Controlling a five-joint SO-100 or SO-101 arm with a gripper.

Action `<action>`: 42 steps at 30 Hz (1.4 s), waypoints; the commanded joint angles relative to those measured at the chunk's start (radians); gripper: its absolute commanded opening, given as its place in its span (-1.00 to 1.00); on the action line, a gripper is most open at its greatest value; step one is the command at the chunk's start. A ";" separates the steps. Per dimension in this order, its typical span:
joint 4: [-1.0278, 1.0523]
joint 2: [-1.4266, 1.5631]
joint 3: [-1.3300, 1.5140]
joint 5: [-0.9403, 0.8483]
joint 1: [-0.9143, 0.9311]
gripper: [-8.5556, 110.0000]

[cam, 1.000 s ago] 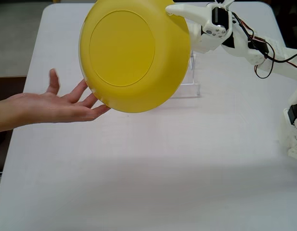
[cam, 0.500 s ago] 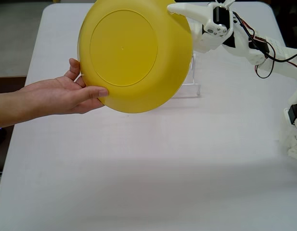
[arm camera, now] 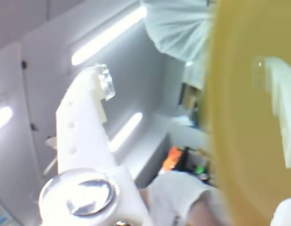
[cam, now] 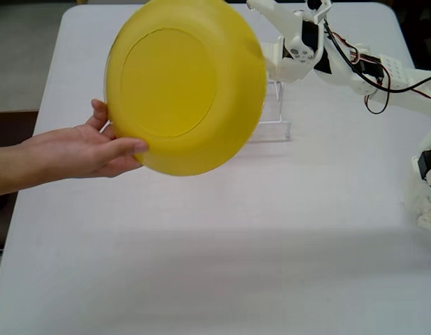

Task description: Could you take three plates?

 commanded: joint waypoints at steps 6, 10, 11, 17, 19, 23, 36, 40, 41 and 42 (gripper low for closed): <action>0.322 0.249 -0.002 -0.028 0.100 -0.35; 0.416 0.290 0.061 -0.014 0.213 -0.79; 0.420 0.290 0.081 0.003 0.242 -0.86; 0.425 0.218 0.138 0.052 0.434 -0.86; 0.426 0.170 0.120 0.021 0.476 -0.79; 0.451 0.044 0.032 -0.054 0.540 -0.43; 0.540 -0.281 -0.213 -0.075 0.546 -0.27; 0.540 -0.362 -0.307 -0.110 0.532 -0.32; 0.540 -0.380 -0.330 -0.123 0.529 -0.33; 0.540 -0.402 -0.356 -0.135 0.526 -0.33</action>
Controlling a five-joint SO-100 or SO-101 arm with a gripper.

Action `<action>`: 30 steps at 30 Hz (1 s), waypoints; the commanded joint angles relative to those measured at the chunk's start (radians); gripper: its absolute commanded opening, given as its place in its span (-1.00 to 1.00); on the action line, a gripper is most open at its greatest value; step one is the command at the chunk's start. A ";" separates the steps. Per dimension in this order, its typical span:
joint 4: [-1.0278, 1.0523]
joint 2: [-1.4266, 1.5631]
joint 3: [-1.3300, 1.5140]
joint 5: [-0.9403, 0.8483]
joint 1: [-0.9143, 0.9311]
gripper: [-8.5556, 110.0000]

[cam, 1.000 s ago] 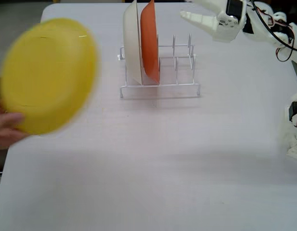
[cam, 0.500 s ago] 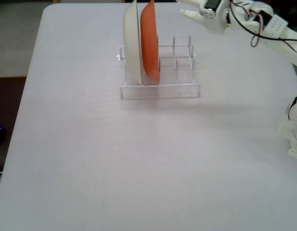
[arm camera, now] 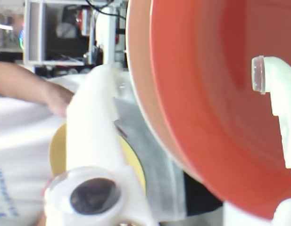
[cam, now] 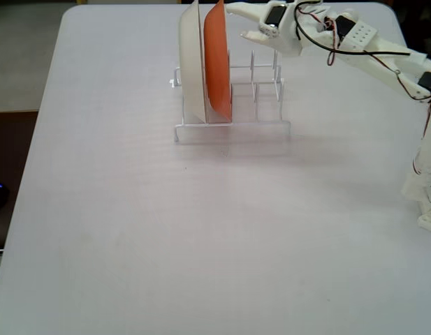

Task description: Could you take three plates?

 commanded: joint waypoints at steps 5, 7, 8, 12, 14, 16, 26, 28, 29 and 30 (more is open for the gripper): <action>-0.002 -0.107 -0.244 -0.066 -0.034 -0.34; -0.002 -0.144 -0.279 -0.057 -0.043 -0.37; -0.002 -0.167 -0.301 -0.052 -0.048 -0.38; -0.002 -0.267 -0.403 -0.011 -0.060 -0.54; -0.002 -0.281 -0.420 0.011 -0.063 -0.74; -0.002 -0.281 -0.428 0.031 -0.060 -0.86; 0.311 -0.238 -0.762 -0.014 0.009 -0.86; 0.348 -0.179 -0.762 -0.014 0.029 -0.86; 0.370 -0.152 -0.762 -0.021 0.035 -0.86; 0.387 -0.124 -0.762 -0.028 0.041 -0.86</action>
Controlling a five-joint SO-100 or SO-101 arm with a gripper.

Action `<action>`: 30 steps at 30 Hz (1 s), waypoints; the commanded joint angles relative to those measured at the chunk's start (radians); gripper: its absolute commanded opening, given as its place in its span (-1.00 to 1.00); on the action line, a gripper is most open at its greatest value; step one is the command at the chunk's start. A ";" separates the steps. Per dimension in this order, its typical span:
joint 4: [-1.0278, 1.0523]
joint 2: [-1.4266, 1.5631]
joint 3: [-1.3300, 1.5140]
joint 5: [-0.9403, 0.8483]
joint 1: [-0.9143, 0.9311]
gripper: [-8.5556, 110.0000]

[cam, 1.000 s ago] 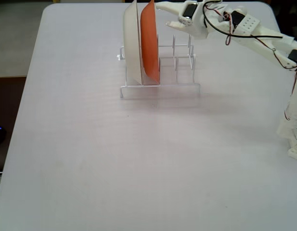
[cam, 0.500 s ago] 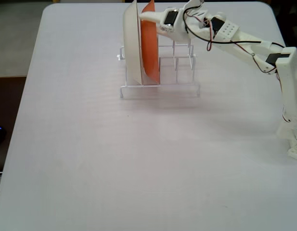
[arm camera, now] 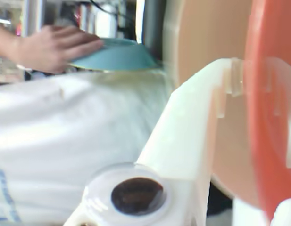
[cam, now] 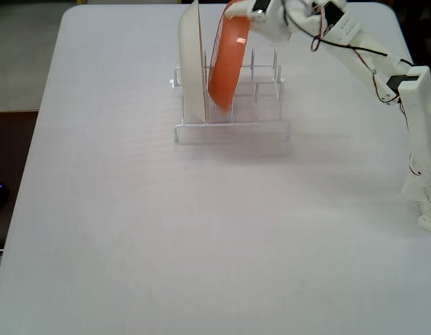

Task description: Could you take three plates?

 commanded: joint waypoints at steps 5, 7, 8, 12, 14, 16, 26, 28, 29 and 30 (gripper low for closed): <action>0.146 0.298 -0.098 -0.006 0.038 -0.86; 0.184 0.345 -0.098 0.000 0.038 -0.86; 0.207 0.370 -0.098 0.009 0.038 -0.86; 0.273 0.495 -0.055 0.035 0.018 -0.86; 0.288 0.565 -0.008 0.058 0.011 -0.86; 0.311 0.623 0.017 0.077 -0.005 -0.86; 0.356 0.819 0.112 0.178 -0.192 -0.86; 0.341 0.848 0.112 0.175 -0.267 -0.86; 0.336 0.859 0.112 0.167 -0.313 -0.86; 0.330 0.864 0.112 0.167 -0.357 -0.86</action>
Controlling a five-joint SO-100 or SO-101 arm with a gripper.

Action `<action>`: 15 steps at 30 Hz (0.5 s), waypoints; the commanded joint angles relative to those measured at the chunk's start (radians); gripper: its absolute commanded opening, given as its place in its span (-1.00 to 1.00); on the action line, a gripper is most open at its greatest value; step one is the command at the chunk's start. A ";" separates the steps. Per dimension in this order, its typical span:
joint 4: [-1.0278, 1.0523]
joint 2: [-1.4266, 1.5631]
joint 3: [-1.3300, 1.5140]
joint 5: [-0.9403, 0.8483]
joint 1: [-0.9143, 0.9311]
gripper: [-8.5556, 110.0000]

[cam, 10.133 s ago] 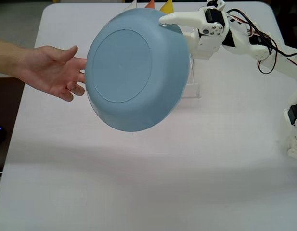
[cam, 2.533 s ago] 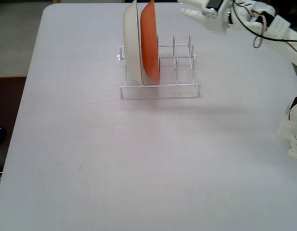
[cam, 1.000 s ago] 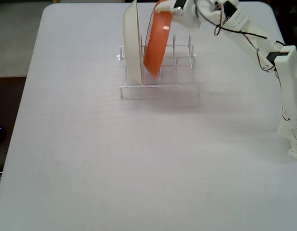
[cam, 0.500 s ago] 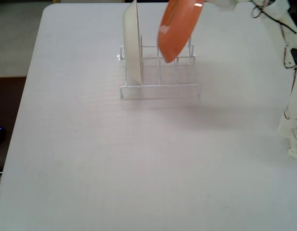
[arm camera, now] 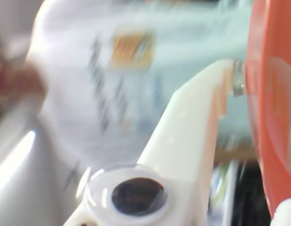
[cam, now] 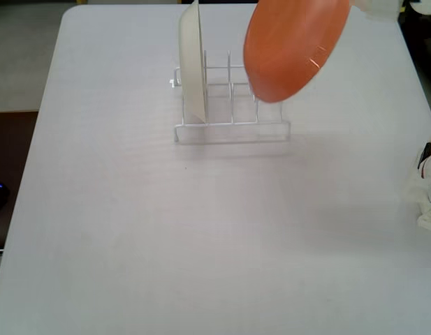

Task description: Could you take three plates?

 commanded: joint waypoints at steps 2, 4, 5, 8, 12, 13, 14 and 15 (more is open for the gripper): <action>-0.058 0.100 -0.011 -0.028 -0.219 -0.86; -0.098 0.107 0.011 -0.034 -0.302 -0.86; -0.130 0.110 0.029 -0.040 -0.333 -0.86; -0.253 0.123 0.120 -0.069 -0.403 -0.86; -0.448 0.124 0.249 -0.121 -0.476 -0.86; -0.499 0.121 0.279 -0.132 -0.485 -0.86; -0.552 0.117 0.314 -0.140 -0.489 -0.86; -0.601 0.110 0.344 -0.141 -0.489 -0.86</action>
